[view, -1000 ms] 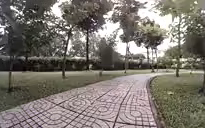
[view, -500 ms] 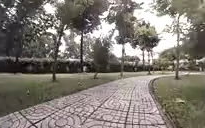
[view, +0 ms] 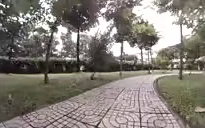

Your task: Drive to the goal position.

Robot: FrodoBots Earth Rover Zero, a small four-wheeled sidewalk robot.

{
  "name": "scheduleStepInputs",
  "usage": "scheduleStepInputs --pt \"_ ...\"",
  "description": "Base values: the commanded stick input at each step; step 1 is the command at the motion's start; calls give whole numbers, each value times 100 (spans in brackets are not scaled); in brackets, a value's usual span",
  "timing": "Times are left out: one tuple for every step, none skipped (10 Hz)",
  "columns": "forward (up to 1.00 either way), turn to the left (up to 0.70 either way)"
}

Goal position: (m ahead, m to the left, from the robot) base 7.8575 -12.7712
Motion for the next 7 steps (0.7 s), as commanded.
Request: scheduleStepInputs --pt "100 -27" --pt "100 -27" --pt "100 0" --pt "100 0" --pt "100 0" --pt "100 0" --pt "100 -27"
